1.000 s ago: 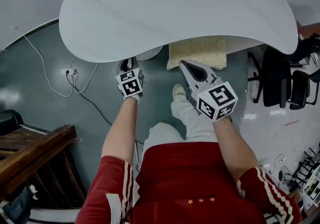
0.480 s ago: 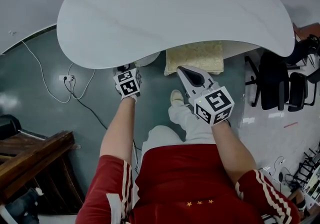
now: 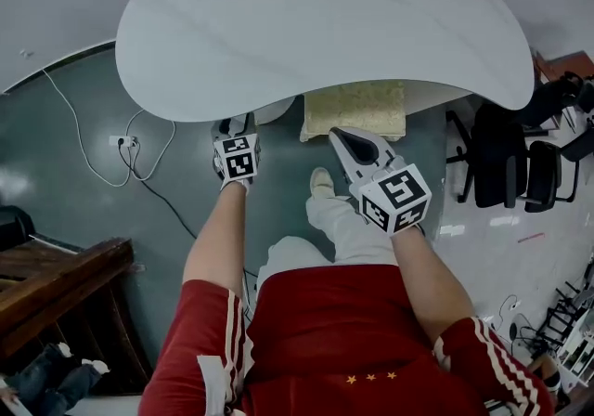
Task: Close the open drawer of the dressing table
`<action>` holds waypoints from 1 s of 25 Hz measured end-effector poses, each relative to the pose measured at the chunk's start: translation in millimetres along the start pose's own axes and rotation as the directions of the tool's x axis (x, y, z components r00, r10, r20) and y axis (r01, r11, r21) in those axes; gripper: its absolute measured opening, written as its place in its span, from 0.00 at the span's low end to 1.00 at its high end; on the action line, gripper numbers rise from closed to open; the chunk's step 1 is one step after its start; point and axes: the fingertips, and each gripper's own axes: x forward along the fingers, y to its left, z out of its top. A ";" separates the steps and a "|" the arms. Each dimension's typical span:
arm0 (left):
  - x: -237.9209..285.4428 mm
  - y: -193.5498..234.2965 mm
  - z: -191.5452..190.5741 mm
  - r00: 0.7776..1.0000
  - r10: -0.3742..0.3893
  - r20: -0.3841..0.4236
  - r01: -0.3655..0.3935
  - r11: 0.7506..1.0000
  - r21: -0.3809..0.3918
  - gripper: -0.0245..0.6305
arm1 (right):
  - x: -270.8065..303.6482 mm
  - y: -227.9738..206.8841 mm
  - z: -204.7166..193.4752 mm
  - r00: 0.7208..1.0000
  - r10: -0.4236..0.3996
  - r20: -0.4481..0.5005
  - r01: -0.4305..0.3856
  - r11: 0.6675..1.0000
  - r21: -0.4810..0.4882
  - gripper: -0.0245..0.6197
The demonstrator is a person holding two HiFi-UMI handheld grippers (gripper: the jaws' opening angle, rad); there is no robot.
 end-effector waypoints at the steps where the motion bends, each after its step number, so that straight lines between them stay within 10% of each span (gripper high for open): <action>1: -6.0 -2.2 -1.7 1.000 -0.002 -0.009 0.002 1.000 0.003 0.36 | -4.6 0.2 3.1 1.000 -0.005 -0.002 0.005 1.000 -0.002 0.05; 25: -272.7 -7.9 96.9 0.975 -0.064 0.215 0.082 0.994 -0.072 0.29 | -102.9 113.5 108.6 0.997 0.025 0.074 -0.023 0.999 -0.030 0.05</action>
